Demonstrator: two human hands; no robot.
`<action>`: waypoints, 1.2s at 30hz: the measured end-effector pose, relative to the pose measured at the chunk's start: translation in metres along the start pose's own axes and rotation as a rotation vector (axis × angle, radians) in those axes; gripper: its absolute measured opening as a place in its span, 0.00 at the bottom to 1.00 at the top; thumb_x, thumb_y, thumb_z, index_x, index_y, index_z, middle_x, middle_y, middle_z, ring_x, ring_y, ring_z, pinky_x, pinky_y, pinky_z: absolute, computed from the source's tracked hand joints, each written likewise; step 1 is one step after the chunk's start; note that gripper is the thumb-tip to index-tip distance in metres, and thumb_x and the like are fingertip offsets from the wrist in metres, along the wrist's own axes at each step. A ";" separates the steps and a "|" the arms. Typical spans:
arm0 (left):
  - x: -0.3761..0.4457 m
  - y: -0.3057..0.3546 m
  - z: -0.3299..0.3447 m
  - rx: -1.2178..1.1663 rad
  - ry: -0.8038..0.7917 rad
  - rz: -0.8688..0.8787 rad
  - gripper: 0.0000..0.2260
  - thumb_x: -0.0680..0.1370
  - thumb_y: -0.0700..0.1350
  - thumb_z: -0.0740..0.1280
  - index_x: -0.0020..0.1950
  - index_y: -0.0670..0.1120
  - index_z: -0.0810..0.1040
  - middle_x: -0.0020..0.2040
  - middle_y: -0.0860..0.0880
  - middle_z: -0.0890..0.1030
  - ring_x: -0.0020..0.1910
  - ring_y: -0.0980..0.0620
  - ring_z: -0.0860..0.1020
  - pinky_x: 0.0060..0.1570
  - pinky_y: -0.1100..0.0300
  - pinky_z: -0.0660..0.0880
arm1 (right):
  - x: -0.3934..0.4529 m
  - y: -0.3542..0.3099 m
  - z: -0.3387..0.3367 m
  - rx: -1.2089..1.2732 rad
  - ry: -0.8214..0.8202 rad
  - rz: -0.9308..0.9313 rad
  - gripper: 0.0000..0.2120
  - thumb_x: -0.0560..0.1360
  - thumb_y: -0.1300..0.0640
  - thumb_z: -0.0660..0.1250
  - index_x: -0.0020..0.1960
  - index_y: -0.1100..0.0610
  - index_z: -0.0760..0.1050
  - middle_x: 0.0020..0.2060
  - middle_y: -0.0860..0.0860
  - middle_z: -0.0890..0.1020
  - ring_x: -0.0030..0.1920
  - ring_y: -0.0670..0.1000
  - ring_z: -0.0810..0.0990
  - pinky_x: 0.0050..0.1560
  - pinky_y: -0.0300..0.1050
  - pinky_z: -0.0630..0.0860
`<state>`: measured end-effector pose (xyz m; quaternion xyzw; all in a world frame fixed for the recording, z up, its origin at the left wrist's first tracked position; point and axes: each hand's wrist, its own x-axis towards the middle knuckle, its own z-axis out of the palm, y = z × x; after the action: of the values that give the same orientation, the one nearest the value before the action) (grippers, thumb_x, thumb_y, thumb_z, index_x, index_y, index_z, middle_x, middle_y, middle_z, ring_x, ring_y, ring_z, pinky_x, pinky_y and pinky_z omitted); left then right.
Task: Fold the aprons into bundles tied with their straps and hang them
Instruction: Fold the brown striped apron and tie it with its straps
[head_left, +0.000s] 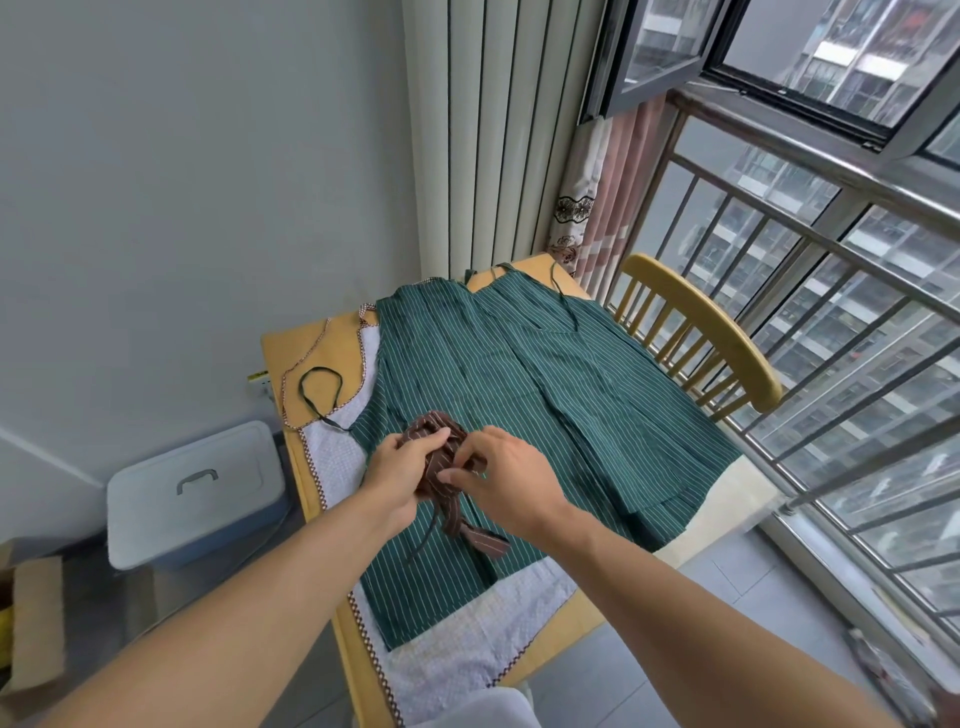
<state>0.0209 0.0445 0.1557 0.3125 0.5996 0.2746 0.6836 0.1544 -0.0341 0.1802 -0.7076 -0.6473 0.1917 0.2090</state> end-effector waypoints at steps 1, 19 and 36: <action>0.000 0.001 0.002 -0.015 0.022 -0.010 0.18 0.75 0.44 0.77 0.60 0.42 0.75 0.54 0.38 0.84 0.50 0.38 0.84 0.50 0.42 0.83 | -0.001 -0.002 0.004 -0.009 -0.005 0.012 0.18 0.74 0.35 0.70 0.48 0.49 0.78 0.45 0.41 0.77 0.41 0.43 0.77 0.42 0.41 0.78; 0.005 0.009 -0.020 -0.118 -0.195 -0.253 0.14 0.81 0.44 0.66 0.64 0.39 0.77 0.58 0.33 0.82 0.56 0.37 0.81 0.62 0.42 0.78 | 0.015 0.021 0.010 -0.163 0.067 -0.198 0.13 0.80 0.59 0.68 0.63 0.56 0.80 0.54 0.50 0.85 0.54 0.51 0.80 0.55 0.48 0.79; 0.020 -0.024 -0.025 0.520 -0.091 0.122 0.04 0.80 0.45 0.71 0.55 0.48 0.83 0.55 0.47 0.82 0.53 0.42 0.82 0.39 0.43 0.85 | 0.011 0.066 0.006 -0.054 -0.103 -0.115 0.11 0.81 0.59 0.68 0.62 0.55 0.83 0.51 0.49 0.88 0.44 0.45 0.86 0.50 0.39 0.83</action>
<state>-0.0012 0.0464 0.1220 0.5254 0.5985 0.1377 0.5888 0.2074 -0.0279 0.1397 -0.6637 -0.7018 0.1981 0.1668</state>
